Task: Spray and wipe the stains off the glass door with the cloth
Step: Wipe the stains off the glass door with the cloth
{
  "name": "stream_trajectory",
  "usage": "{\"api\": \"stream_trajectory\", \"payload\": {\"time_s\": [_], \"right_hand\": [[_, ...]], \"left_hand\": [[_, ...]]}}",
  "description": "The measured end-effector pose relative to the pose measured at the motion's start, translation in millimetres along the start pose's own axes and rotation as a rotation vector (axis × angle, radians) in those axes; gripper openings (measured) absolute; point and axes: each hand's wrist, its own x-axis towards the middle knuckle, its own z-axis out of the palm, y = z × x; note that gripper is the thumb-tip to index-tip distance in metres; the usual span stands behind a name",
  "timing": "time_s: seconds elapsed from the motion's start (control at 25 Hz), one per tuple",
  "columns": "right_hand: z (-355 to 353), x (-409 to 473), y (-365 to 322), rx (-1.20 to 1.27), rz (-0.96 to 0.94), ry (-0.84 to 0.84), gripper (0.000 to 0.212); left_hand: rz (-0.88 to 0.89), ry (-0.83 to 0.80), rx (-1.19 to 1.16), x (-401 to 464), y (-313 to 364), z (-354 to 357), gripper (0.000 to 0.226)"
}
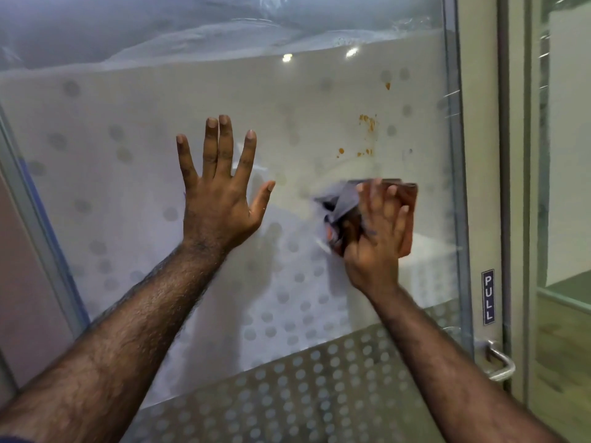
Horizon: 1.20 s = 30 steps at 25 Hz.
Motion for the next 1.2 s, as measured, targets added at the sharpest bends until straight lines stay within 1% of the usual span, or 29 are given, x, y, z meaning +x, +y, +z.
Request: {"api": "stream_trajectory", "payload": {"time_s": [0.08, 0.12, 0.16, 0.2, 0.24, 0.32, 0.4, 0.48, 0.52, 0.56, 0.64, 0.72, 0.8, 0.84, 0.92, 1.0, 1.04, 1.12, 1.2], "right_hand": [[2.6, 37.1, 6.0, -0.003, 0.202, 0.101, 0.080], [5.0, 54.5, 3.9, -0.004, 0.270, 0.128, 0.076], [8.3, 67.9, -1.1, -0.012, 0.299, 0.138, 0.073], [11.4, 76.0, -10.1, -0.025, 0.287, 0.134, 0.071], [13.8, 78.9, -21.2, -0.044, 0.234, 0.123, 0.069], [16.4, 67.7, -46.8, -0.041, 0.056, 0.085, 0.070], [14.5, 30.6, -63.8, -0.009, -0.138, -0.038, 0.077], [10.2, -8.6, -51.7, -0.037, -0.280, -0.147, 0.078], [6.7, -20.8, -34.2, -0.050, -0.312, -0.153, 0.078], [2.3, -26.0, -14.7, -0.039, -0.300, -0.137, 0.081], [-5.5, -16.4, 18.8, -0.022, -0.163, -0.065, 0.081], [-10.6, 16.4, 39.1, -0.022, 0.067, 0.047, 0.078], [-12.9, 63.8, 49.5, 0.016, 0.282, 0.096, 0.078], [-13.9, 87.3, 50.4, 0.017, 0.338, 0.100, 0.076], [-12.6, 122.4, 47.1, 0.014, 0.355, 0.115, 0.076], [-8.0, 137.1, 29.3, 0.031, 0.281, 0.130, 0.074], [-6.0, 134.6, 16.7, 0.034, 0.194, 0.120, 0.071], [-2.5, 107.8, -4.1, 0.018, -0.051, 0.043, 0.067], [-7.0, 67.4, -3.5, -0.002, -0.266, -0.060, 0.065]], "left_hand": [[-0.005, 0.000, -0.011, 0.5, 0.4, -0.3, 0.082], [-0.008, -0.001, -0.014, 0.6, 0.7, -0.5, 0.081], [-0.011, -0.001, -0.015, 0.3, 0.9, -0.8, 0.081], [-0.010, -0.001, -0.016, -0.1, 0.6, -0.8, 0.080], [-0.007, 0.000, -0.017, -0.2, 0.2, -1.0, 0.079], [0.002, 0.004, -0.024, 0.9, -0.3, -1.8, 0.078], [0.004, 0.002, -0.033, 1.3, -1.4, -3.0, 0.077], [0.000, 0.002, -0.036, 1.0, -3.1, -3.9, 0.077], [-0.005, 0.004, -0.036, 0.8, -3.4, -5.1, 0.078], [-0.010, 0.008, -0.034, 1.0, -3.6, -6.8, 0.080], [-0.003, 0.015, -0.024, 5.8, -1.4, -9.9, 0.081], [0.024, 0.016, -0.019, 16.0, 2.4, -10.2, 0.082], [0.048, 0.019, -0.024, 26.8, 7.1, -7.5, 0.081], [0.051, 0.020, -0.023, 30.2, 8.8, -6.0, 0.081], [0.053, 0.020, -0.026, 33.6, 9.9, -2.5, 0.081], [0.053, 0.021, -0.029, 33.3, 9.4, -1.4, 0.082], [0.054, 0.023, -0.025, 32.7, 9.7, -1.5, 0.082], [0.057, 0.023, -0.008, 31.9, 10.3, -2.6, 0.083], [0.061, 0.023, -0.001, 31.5, 10.2, -3.4, 0.083]]}}
